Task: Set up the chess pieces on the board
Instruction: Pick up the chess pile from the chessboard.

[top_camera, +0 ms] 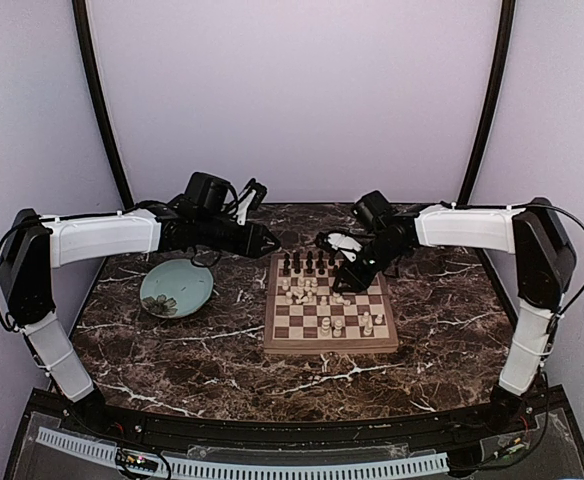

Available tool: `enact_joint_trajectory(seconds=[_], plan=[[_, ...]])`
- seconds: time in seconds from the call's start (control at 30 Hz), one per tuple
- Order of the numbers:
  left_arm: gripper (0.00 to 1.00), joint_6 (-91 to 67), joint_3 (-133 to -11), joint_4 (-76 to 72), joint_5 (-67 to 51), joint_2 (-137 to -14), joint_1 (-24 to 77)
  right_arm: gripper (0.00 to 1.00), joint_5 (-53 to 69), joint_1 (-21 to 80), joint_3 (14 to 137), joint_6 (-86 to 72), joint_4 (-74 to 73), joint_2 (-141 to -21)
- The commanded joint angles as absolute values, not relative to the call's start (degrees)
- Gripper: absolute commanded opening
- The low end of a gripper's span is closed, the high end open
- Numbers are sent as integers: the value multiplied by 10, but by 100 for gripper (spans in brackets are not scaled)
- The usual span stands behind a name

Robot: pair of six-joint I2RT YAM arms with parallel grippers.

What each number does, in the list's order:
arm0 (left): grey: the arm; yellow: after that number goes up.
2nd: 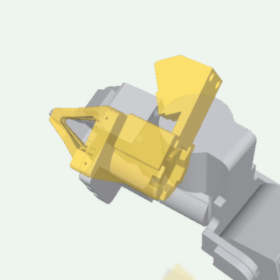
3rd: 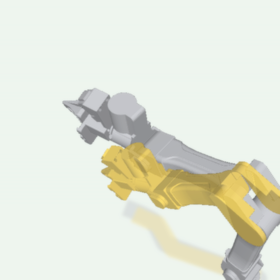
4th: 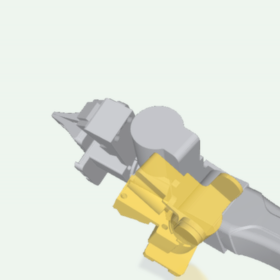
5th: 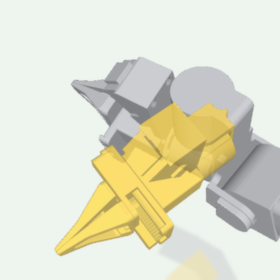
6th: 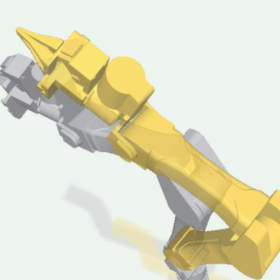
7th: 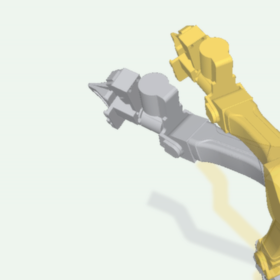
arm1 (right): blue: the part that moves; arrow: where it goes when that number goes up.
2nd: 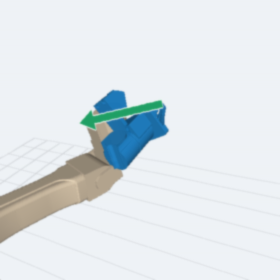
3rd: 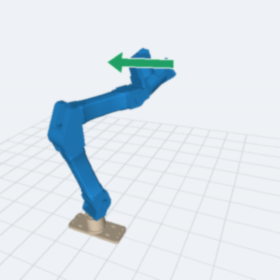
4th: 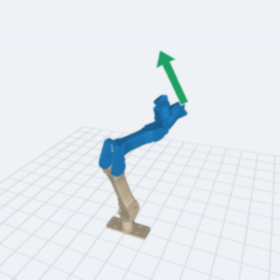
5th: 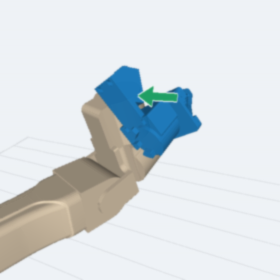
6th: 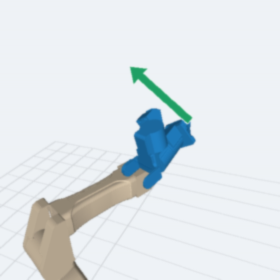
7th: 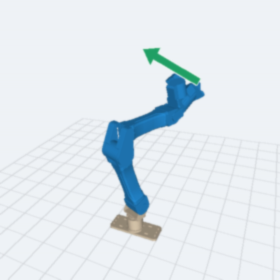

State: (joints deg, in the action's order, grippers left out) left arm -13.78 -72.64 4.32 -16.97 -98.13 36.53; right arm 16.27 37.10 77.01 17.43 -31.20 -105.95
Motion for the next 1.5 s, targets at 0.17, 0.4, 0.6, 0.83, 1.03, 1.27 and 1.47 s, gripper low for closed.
enact_joint_trajectory(seconds=[0.17,0.4,0.6,0.83,1.03,1.27,1.47], plan=[[43,-138,-724,40,-179,-951,362,37,156,372,794,163,-319,-1081],[43,-138,-723,40,-180,-952,363,32,155,372,801,160,-322,-1096],[43,-137,-724,41,-179,-952,363,28,156,372,802,160,-325,-1102],[43,-138,-724,40,-181,-954,363,17,151,372,803,159,-325,-1089],[43,-137,-723,38,-186,-956,363,15,152,371,799,160,-323,-1067],[43,-136,-721,32,-198,-958,362,13,156,369,791,163,-320,-1056],[43,-136,-722,32,-204,-954,363,13,155,369,793,167,-325,-1052]])
